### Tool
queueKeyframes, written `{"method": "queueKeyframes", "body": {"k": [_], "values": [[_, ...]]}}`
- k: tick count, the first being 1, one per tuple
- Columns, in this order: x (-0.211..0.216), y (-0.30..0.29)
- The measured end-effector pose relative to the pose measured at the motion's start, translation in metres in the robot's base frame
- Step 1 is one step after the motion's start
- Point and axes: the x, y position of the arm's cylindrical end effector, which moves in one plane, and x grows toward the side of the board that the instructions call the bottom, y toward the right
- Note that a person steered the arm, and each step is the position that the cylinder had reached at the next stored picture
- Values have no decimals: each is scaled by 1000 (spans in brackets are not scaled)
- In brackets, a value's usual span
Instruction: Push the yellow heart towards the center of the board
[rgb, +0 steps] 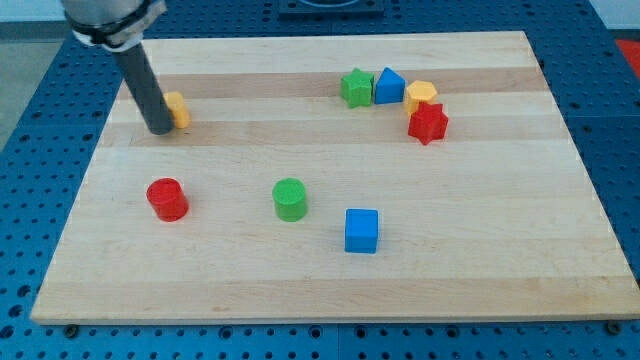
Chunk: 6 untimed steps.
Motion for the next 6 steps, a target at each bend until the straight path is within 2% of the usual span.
{"method": "queueKeyframes", "body": {"k": [1, 2, 3, 4, 6], "values": [[0, -17], [-11, -59], [-27, -66], [-28, -30], [-28, 91]]}}
